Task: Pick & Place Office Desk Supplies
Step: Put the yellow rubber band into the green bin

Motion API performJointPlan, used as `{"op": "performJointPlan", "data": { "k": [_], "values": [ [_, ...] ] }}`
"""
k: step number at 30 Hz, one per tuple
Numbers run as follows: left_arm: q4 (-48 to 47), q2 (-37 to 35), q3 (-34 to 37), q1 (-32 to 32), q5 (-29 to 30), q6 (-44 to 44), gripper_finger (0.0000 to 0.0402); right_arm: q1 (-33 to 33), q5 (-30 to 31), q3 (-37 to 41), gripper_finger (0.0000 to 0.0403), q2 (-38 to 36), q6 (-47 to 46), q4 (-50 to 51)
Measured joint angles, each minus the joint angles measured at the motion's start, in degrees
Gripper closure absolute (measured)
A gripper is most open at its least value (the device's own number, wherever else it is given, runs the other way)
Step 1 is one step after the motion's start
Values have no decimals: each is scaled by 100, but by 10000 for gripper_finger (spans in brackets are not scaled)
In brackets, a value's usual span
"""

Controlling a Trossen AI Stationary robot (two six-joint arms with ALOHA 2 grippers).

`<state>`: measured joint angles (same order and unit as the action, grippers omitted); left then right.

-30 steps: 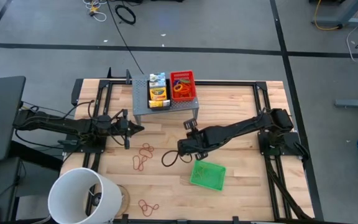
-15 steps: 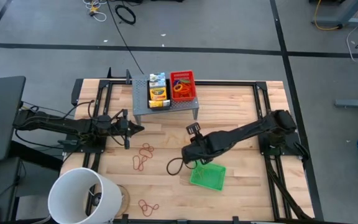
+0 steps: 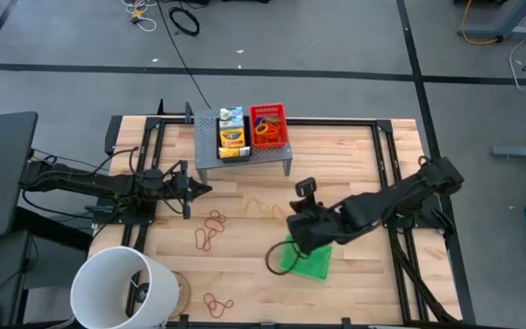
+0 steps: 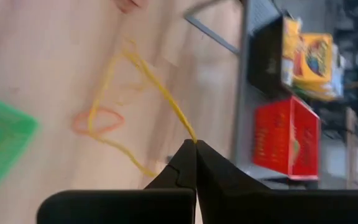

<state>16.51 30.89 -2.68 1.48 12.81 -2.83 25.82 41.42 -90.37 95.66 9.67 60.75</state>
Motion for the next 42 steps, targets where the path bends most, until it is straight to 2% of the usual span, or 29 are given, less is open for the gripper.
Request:
{"op": "performJointPlan", "data": {
  "k": [7, 15, 23, 35, 39, 42],
  "values": [
    [0, 0, 0, 0, -1, 0, 387, 373, -1258, 0, 403, -442, -157, -12],
    [-1, 1, 0, 0, -1, 0, 387, 510, -2616, -9, 403, -460, -1186, -7],
    [-2, 1, 0, -2, -1, 4, 387, 508, -3071, -7, 403, 320, -1624, 270],
    [-2, 2, 0, -2, -3, 7, 387, 209, -3907, -4, 403, 1278, -1693, 409],
    [-4, 0, 0, -2, -80, 7, 387, 78, -3812, 2, 400, 1566, -1769, 357],
    [-2, 2, 0, 0, -135, 7, 387, -1, -3672, 2, 379, 1658, -1918, 318]
  ]
}}
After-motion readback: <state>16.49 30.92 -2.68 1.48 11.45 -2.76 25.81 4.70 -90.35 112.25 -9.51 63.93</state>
